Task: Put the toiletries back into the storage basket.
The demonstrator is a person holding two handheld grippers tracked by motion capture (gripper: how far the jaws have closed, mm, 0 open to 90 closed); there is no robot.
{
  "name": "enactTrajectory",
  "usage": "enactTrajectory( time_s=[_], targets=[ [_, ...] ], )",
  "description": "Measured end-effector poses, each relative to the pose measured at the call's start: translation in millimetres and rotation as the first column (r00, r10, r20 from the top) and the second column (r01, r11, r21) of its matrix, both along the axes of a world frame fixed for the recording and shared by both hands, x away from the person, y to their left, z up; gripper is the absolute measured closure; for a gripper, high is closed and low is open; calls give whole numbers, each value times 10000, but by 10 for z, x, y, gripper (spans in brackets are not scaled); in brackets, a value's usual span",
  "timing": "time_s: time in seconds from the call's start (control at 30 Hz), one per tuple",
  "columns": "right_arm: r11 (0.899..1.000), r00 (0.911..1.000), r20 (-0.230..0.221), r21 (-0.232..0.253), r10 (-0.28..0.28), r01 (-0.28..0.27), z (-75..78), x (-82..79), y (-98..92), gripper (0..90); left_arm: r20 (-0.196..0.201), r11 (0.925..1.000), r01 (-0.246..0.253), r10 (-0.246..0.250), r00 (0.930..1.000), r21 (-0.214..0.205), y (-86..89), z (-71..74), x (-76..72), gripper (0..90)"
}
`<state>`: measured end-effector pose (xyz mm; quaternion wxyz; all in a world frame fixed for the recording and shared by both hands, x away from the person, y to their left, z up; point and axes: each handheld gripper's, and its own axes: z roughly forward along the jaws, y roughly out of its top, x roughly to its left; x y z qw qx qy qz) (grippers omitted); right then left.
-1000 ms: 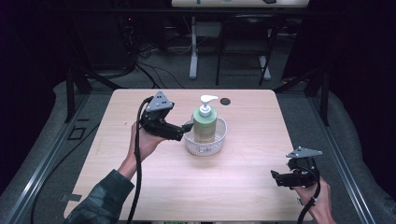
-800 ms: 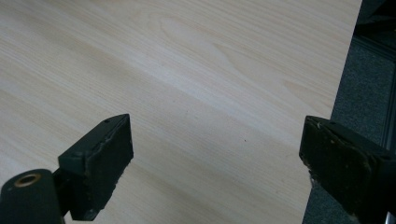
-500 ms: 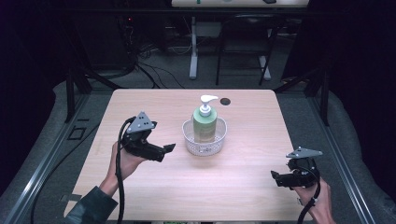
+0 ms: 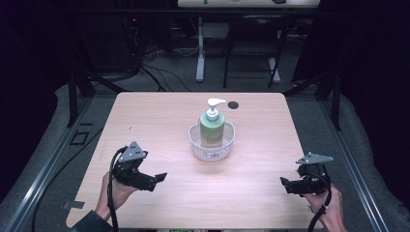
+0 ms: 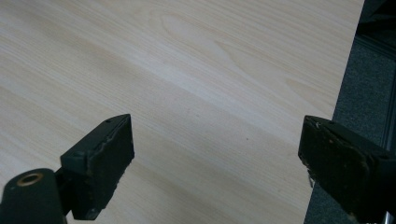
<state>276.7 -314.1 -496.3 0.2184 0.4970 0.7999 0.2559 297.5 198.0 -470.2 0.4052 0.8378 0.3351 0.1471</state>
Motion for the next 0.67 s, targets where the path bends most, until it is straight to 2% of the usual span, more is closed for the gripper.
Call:
enactTrajectory(
  time_s=[0.1,0.17,0.2,0.27,0.37,0.47,0.67],
  targets=[
    [10000,10000,20,-14,5,-5,3,-3,2,102,-585,9991,-191,213,9981,375,67,-189,-58,1],
    [10000,10000,4,-26,-4,4,-3,-1,0,102,-691,9951,-429,492,9964,895,112,-254,-76,1],
    [10000,10000,-19,-34,7,-7,-8,3,0,102,-701,9936,-533,605,9957,1000,133,-268,-74,0],
    [10000,10000,-72,-54,26,-26,-23,13,3,101,-787,9931,-801,868,9931,853,195,-297,-44,0],
    [9999,9999,-137,-75,96,-97,-38,29,8,101,-964,9900,-1018,1112,9891,975,249,-350,35,0],
    [9997,9998,-158,-183,127,-129,-53,42,13,99,-1221,9898,-1009,1130,9861,1008,267,-394,90,0],
    [9997,9997,-203,-221,139,-144,-67,53,3,93,-1339,9915,-806,941,9865,1024,230,-419,123,0]
  ],
)
